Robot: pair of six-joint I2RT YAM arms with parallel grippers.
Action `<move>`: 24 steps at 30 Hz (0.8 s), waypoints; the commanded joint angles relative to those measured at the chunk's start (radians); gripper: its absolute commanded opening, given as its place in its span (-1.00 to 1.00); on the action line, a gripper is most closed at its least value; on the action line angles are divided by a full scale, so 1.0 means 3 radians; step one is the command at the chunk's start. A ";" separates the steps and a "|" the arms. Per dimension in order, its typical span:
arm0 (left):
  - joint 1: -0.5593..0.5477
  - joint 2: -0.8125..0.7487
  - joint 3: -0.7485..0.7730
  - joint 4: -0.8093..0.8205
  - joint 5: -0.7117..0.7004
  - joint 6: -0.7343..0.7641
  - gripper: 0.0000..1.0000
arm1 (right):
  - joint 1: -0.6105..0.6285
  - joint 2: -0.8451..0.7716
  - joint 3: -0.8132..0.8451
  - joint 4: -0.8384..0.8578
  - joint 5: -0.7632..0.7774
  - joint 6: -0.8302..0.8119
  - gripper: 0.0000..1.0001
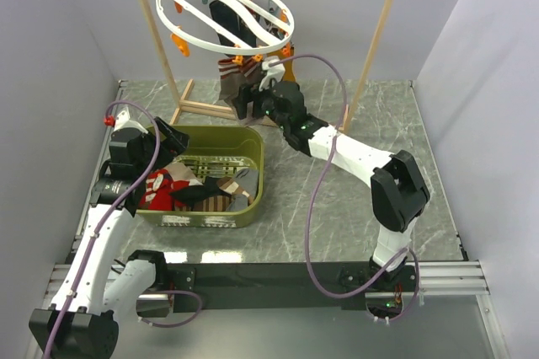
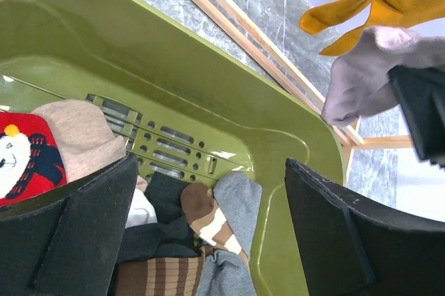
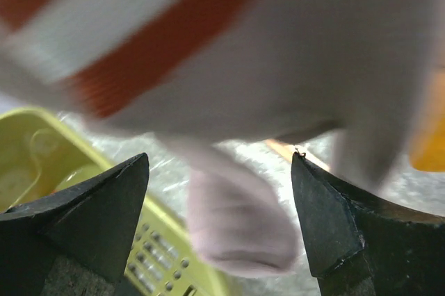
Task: Clip the socks to the hanger
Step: Adjust the sock on the hanger.
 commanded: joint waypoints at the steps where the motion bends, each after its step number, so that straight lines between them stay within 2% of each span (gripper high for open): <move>1: 0.0025 0.0024 0.0027 0.0094 -0.0032 0.0060 0.83 | -0.0089 -0.0026 0.0090 0.0183 -0.0078 0.0095 0.77; 6: 0.0030 0.0055 0.0006 0.0166 0.0014 0.0055 0.83 | -0.0089 -0.0271 -0.0252 0.0204 -0.0211 0.0166 0.77; 11: 0.0030 0.0111 -0.0040 0.0258 0.0136 0.0065 0.83 | -0.0089 -0.0838 -0.0738 -0.0062 -0.0267 0.0294 0.76; 16: 0.0030 0.0218 0.0032 0.0330 0.0249 0.0162 0.83 | -0.0089 -0.1462 -0.0877 -0.0710 -0.0267 0.0478 0.76; 21: 0.0035 0.0295 0.0185 0.0325 0.0249 0.0351 0.83 | -0.0084 -0.1978 -0.0815 -0.1666 0.0100 0.0718 0.76; 24: 0.0040 0.0285 0.0206 0.0355 0.0244 0.0403 0.83 | -0.0084 -0.2458 -0.1039 -0.1836 0.0366 0.0714 0.78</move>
